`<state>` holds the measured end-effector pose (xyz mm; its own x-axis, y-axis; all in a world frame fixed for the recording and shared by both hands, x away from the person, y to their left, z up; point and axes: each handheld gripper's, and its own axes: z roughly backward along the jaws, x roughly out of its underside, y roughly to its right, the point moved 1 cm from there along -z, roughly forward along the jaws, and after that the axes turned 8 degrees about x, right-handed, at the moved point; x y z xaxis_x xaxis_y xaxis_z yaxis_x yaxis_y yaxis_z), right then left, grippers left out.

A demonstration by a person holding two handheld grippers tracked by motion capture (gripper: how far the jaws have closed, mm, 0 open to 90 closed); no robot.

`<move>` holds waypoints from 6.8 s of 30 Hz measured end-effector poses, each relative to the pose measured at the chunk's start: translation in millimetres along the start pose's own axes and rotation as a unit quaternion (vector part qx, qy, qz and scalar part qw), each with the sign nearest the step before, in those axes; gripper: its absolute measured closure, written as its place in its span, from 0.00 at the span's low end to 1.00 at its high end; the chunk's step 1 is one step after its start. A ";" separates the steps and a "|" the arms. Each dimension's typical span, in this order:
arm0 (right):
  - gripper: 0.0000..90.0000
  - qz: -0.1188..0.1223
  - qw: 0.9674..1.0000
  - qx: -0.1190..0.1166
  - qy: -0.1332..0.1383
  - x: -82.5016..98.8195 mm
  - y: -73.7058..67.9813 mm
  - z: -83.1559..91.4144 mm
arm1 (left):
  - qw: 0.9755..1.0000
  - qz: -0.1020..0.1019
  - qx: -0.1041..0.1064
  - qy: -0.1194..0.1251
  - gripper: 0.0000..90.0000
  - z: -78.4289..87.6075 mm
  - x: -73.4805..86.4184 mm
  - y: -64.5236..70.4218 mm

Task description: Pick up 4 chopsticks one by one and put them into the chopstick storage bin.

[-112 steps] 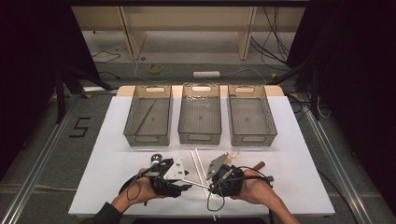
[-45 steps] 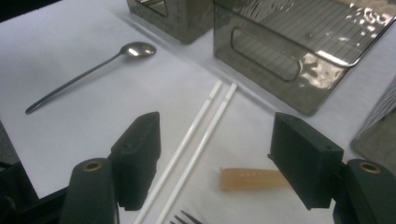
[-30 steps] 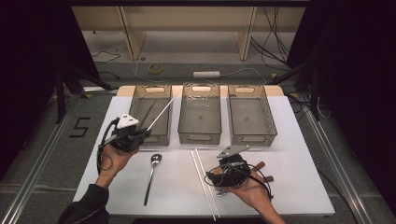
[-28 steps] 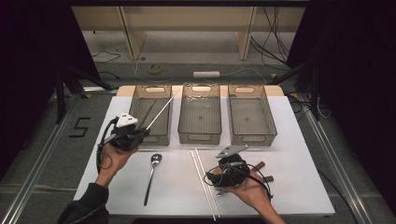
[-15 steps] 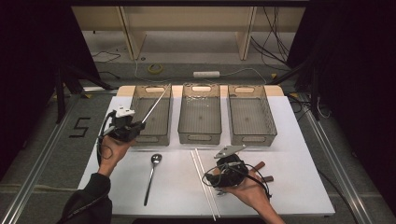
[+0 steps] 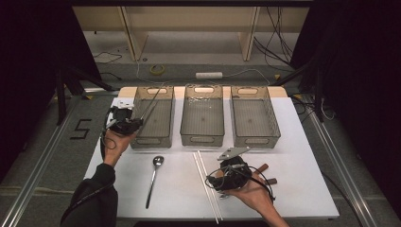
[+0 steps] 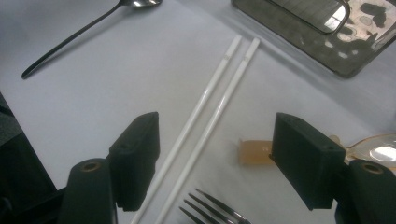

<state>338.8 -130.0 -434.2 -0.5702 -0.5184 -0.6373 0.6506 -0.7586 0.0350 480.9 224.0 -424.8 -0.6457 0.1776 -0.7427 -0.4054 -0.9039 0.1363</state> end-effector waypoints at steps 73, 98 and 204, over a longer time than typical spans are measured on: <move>0.83 0.019 0.996 0.006 -0.091 4.3 -14.1 -53.1 | 0.987 -0.068 0.127 0.075 0.21 68.4 79.0 99.9; 0.88 0.002 0.995 0.025 -0.092 5.2 -21.1 -55.3 | 0.985 -0.075 0.134 0.075 0.21 71.7 82.5 104.9; 0.85 0.064 0.983 0.013 -0.171 0.7 -30.8 -47.9 | 0.985 -0.087 0.136 0.068 0.21 70.2 84.1 110.3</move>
<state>342.4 -88.0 -472.6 -0.6232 -0.7089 -0.3302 0.7173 -0.6864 0.1199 336.4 166.5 -426.2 -0.4660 0.2494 -0.8489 -0.6717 -0.7242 0.1560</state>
